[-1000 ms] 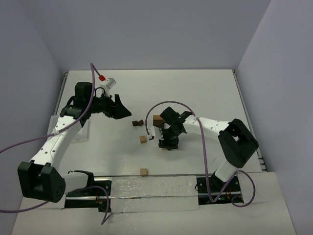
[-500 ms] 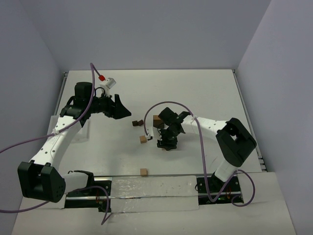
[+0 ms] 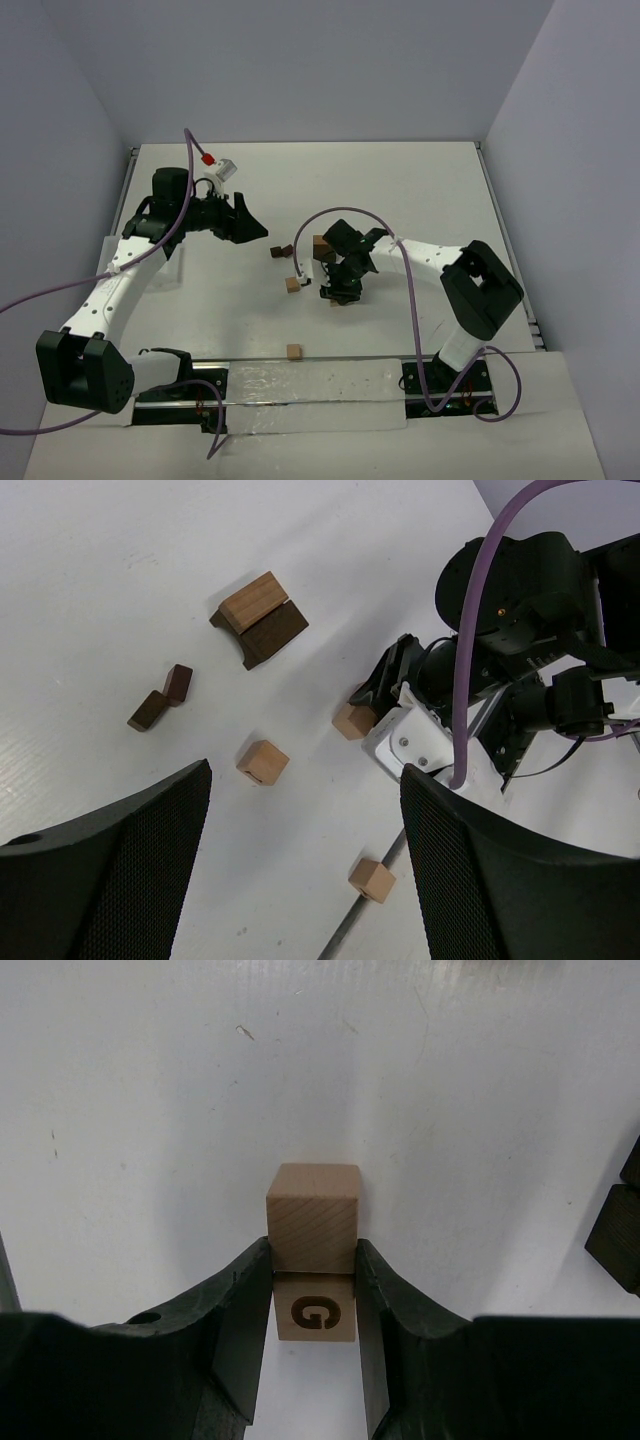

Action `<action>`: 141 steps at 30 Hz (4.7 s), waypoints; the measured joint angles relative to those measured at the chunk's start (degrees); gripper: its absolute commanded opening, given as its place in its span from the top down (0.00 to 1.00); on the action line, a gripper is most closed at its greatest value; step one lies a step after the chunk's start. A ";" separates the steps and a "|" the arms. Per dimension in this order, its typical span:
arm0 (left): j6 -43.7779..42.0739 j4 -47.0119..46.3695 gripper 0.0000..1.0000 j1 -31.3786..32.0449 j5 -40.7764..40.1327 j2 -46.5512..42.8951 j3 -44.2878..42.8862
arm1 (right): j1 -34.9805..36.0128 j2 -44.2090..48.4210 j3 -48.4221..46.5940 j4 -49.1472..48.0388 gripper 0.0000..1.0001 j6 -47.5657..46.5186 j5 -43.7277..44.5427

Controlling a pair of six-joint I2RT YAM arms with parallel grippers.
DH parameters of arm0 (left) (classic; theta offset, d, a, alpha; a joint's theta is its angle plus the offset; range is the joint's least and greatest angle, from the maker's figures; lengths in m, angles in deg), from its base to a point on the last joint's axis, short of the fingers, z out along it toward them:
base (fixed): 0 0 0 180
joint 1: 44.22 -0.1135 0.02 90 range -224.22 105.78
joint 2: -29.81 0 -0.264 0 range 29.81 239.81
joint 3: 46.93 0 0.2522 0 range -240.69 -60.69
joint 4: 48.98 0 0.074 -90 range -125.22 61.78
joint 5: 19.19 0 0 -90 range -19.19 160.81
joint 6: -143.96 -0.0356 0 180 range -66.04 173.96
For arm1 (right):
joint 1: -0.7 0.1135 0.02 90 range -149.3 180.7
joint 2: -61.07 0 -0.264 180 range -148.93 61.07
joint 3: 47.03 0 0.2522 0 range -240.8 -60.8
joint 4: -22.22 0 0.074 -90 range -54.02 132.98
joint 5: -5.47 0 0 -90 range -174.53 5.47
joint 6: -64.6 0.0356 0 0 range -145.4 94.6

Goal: Build the wood block tower

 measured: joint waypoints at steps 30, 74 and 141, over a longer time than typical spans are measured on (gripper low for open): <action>1.13 0.58 0.01 -4.80 1.75 0.13 -1.24 | -0.52 3.13 -12.37 8.74 1.00 0.95 1.50; -1.00 1.38 0.01 -8.48 6.63 2.08 -2.32 | -8.68 -19.81 -42.47 18.80 1.00 -6.20 2.92; -1.79 1.44 0.01 -9.14 7.78 3.74 -2.14 | -8.70 -26.18 -47.10 20.71 0.91 -7.63 3.49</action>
